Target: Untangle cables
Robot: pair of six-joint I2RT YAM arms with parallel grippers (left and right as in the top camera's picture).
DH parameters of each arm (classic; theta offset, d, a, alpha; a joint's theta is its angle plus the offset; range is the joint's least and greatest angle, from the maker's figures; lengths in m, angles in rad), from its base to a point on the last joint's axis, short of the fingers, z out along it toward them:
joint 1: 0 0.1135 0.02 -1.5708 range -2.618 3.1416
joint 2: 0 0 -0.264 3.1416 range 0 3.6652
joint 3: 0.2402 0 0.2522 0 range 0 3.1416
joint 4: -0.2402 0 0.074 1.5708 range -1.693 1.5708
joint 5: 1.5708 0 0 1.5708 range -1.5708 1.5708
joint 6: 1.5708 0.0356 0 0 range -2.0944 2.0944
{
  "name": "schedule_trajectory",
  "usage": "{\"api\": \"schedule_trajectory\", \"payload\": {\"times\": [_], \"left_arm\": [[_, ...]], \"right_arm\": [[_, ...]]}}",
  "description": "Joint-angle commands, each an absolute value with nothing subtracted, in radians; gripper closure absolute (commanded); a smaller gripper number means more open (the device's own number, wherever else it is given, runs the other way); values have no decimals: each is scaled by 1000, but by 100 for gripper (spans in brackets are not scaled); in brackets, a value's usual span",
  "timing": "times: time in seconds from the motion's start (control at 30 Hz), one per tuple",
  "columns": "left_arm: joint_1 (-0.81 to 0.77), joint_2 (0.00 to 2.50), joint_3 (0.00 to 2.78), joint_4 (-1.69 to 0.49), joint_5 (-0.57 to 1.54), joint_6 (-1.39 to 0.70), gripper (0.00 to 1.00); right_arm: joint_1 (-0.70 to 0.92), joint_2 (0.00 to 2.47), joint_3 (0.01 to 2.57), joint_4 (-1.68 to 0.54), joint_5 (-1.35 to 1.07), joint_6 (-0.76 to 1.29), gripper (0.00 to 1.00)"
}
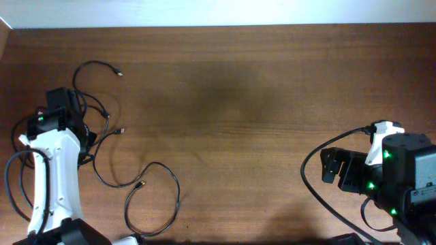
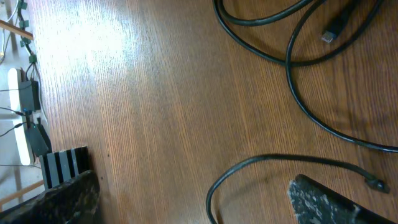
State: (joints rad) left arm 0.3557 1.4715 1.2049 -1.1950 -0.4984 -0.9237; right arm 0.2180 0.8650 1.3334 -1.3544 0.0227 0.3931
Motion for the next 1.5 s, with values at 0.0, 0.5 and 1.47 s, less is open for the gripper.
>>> {"api": "schedule_trajectory", "payload": {"times": [0.0, 0.5, 1.47], "left_arm": [[361, 1466, 1197, -1148, -340, -689, 1], [-331, 1466, 1127, -1073, 265, 77, 0], [-237, 1466, 743, -883, 118, -487, 1]], "right_arm": [[222, 866, 1347, -1350, 35, 398, 2], [222, 866, 1346, -1340, 35, 398, 2], [222, 866, 1346, -1329, 35, 398, 2]]}}
